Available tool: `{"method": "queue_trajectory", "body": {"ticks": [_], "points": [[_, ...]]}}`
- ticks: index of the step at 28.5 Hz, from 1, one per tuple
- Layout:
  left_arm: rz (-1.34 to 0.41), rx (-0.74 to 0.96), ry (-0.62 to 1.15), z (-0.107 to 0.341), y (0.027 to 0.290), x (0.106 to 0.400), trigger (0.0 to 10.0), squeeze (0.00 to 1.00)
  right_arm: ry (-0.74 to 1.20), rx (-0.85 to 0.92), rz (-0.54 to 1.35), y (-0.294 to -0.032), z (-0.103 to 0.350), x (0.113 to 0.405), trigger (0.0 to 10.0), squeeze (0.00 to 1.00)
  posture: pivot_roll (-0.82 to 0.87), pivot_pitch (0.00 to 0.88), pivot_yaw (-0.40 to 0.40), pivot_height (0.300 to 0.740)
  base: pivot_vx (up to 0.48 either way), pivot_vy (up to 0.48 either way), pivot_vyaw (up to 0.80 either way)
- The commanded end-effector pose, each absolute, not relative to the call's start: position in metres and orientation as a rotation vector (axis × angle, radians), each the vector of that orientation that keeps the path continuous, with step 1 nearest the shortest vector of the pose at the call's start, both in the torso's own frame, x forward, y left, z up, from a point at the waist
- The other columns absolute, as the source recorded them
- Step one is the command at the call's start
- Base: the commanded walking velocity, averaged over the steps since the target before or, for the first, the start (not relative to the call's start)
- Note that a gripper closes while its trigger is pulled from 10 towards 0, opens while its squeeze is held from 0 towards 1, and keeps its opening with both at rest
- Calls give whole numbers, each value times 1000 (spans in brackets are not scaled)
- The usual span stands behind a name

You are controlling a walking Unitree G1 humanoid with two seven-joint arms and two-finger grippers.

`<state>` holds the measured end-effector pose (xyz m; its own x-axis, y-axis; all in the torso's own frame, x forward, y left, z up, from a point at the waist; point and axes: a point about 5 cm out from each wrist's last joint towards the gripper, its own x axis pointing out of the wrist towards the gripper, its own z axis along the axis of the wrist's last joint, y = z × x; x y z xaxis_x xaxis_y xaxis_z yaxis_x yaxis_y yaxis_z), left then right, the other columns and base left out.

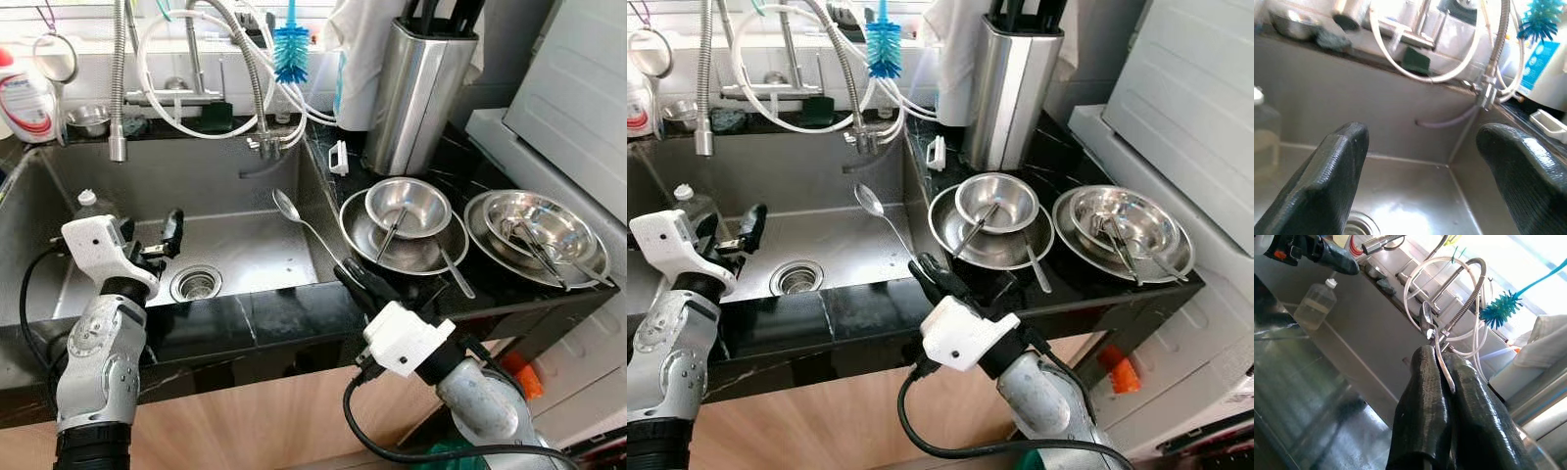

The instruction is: Kitchen organization

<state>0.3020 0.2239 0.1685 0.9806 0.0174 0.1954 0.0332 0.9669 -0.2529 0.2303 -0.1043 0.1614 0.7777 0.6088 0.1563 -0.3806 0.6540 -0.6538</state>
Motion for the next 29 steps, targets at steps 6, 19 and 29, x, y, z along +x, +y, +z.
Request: {"method": "queue_trajectory", "body": {"ticks": [6, 19, 29], "points": [[-164, -391, -177, 176, 208, 305, 10000, 0, -416, -659, 596, -100, 162, 231, 10000, 0, 36, 0, -62, 740, 0, 0, 0], [-265, -340, -207, 196, 199, 306, 10000, 0, -416, -536, 570, -90, 165, 238, 10000, 0, 42, 0, -55, 740, 0, 0, 0], [-175, -72, -203, 180, 188, 302, 10000, 0, -410, -244, 506, -80, 188, 262, 10000, 0, 45, 0, -50, 740, 0, 0, 0]]}}
